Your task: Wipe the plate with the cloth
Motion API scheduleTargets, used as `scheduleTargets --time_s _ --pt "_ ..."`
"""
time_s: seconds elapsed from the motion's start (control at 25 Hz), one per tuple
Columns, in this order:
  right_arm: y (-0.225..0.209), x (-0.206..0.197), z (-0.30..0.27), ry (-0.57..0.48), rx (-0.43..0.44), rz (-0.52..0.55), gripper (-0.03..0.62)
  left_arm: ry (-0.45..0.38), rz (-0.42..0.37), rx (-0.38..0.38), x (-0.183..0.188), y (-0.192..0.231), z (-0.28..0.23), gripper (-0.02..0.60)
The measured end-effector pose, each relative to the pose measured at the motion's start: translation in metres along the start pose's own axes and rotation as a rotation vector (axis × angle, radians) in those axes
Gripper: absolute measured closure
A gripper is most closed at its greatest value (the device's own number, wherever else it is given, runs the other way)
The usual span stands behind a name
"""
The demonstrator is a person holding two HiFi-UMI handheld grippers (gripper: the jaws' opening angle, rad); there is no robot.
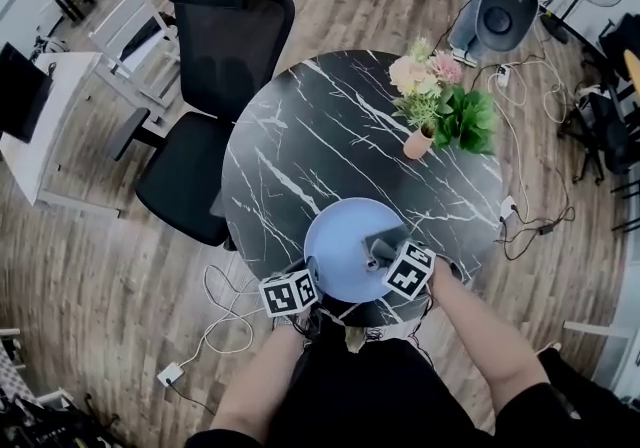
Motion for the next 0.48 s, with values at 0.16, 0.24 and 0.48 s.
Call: scheduleTargets --time_s 0.16,0.24,0.48 --pt "-0.014 0.007 0.0 -0.004 -0.029 -0.02 0.536 0.012 -0.015 0.009 0.002 0.0 0.002 0.546" --pt "-0.021 0.013 -0.001 -0.006 -0.044 -0.031 0.536 0.016 -0.019 0.013 0.003 0.001 0.002 0.545" --pt "-0.041 0.035 -0.004 -0.031 -0.068 -0.075 0.536 0.027 -0.028 0.005 0.004 0.002 0.001 0.545"
Point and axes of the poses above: the fingertips, and each gripper's own axes: z backward along the fingers, y to its left, x out of its top, the point moved 9 cm from there along z, backward along the fingers, and after that the axes turned 4 degrees about x, right-handed, at the moved point
